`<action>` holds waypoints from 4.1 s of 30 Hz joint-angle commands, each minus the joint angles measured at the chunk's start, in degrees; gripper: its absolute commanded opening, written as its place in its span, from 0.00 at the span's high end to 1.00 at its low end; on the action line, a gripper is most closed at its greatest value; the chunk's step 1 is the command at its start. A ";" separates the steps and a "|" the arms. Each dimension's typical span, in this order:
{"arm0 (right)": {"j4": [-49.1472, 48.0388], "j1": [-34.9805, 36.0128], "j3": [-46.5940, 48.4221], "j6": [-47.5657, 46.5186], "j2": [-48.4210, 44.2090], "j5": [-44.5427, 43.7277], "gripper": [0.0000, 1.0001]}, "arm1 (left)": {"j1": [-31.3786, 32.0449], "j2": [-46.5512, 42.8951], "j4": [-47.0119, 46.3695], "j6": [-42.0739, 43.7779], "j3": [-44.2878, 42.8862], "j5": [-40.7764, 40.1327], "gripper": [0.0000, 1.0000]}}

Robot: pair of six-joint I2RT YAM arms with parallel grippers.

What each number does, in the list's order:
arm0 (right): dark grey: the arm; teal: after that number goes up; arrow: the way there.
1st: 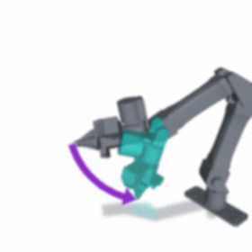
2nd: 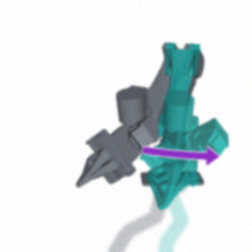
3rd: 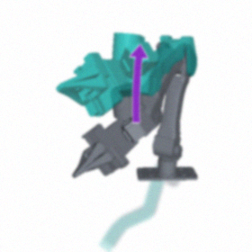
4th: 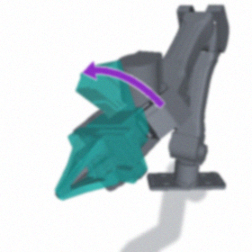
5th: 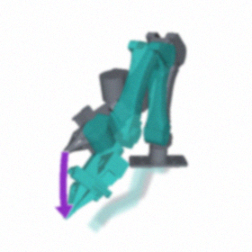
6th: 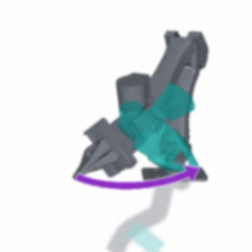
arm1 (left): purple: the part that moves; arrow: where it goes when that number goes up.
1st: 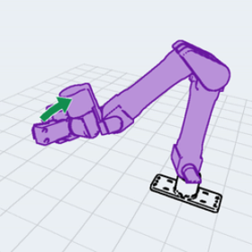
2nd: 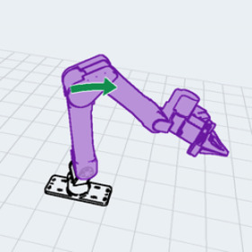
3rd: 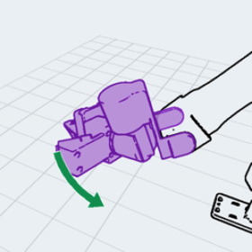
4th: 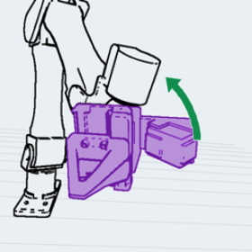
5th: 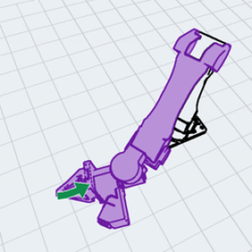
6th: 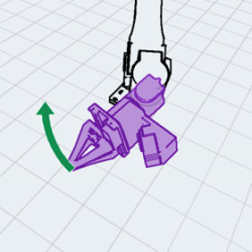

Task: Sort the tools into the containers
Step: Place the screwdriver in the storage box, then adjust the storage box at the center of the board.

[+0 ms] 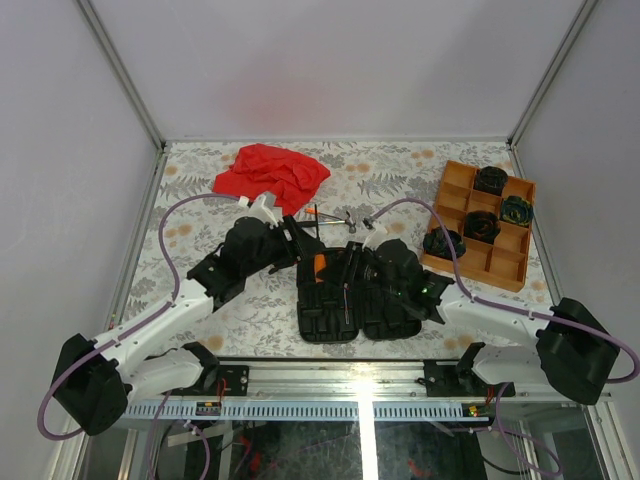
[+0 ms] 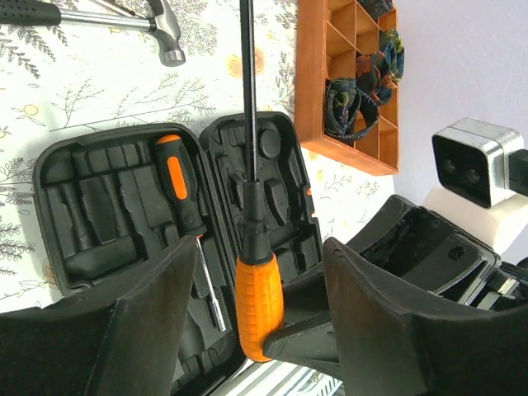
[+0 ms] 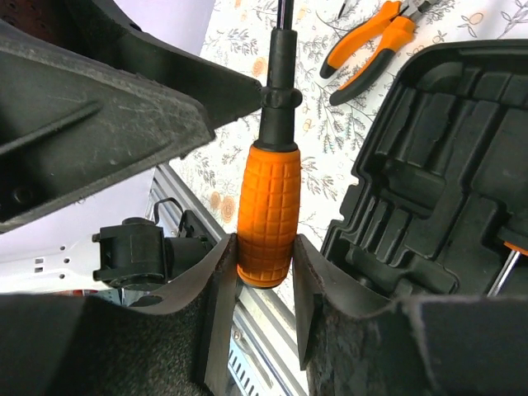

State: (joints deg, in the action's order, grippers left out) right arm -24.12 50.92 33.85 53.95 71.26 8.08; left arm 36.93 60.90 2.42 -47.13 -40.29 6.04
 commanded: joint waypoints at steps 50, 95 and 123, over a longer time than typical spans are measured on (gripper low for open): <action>17.30 10.61 -2.07 7.39 5.57 -5.24 0.81 | -1.20 7.67 -0.04 -0.39 2.72 -7.10 0.38; 31.67 -0.67 7.41 -11.06 0.97 -15.22 0.70 | 6.68 12.63 8.09 -0.47 0.11 -5.56 0.59; 33.17 4.45 10.25 -9.90 4.55 -13.47 0.72 | 3.23 11.64 12.92 -0.65 0.40 -13.81 0.66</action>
State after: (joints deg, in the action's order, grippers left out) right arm 6.55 50.85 41.12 41.63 75.92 -0.67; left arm 43.86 72.88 16.80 -52.95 -40.40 -9.56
